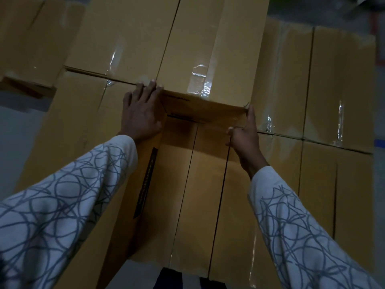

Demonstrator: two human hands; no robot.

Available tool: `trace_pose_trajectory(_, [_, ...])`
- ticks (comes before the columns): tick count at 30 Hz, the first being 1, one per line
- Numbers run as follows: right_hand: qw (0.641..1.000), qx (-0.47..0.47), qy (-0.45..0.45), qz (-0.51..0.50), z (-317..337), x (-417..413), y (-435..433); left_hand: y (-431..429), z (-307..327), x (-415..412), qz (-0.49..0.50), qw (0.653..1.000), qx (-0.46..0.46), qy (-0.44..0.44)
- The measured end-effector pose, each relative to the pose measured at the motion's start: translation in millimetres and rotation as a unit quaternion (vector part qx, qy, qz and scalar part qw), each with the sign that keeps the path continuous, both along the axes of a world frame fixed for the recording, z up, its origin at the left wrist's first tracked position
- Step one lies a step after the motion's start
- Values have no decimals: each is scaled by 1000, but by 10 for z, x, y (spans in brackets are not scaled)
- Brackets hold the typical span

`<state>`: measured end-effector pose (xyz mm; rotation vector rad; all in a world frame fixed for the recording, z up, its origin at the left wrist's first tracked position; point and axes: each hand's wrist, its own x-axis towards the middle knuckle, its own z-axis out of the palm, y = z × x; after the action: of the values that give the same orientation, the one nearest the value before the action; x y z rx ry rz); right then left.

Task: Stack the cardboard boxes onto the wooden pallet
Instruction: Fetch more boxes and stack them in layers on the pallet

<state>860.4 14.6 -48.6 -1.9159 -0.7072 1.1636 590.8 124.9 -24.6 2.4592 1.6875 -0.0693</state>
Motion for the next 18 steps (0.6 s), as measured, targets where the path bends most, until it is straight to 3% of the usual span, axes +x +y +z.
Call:
trace_pose_trajectory(8, [994, -29, -77, 73, 384, -235, -176, -324, 287, -73, 19, 998, -48, -26])
trace_pose_trajectory(11, [985, -32, -89, 142, 893, -460, -567, -966, 710, -156, 55, 993, -75, -71])
trace_pose_trajectory(15, [968, -82, -76, 223, 1712, -820, -1046, -1900, 1415, -395, 115, 979, -154, -64])
trace_pose_trajectory(18, [948, -60, -107, 295, 2311, -1167, -1334, -2452, 1944, -659, 183, 960, -181, -108])
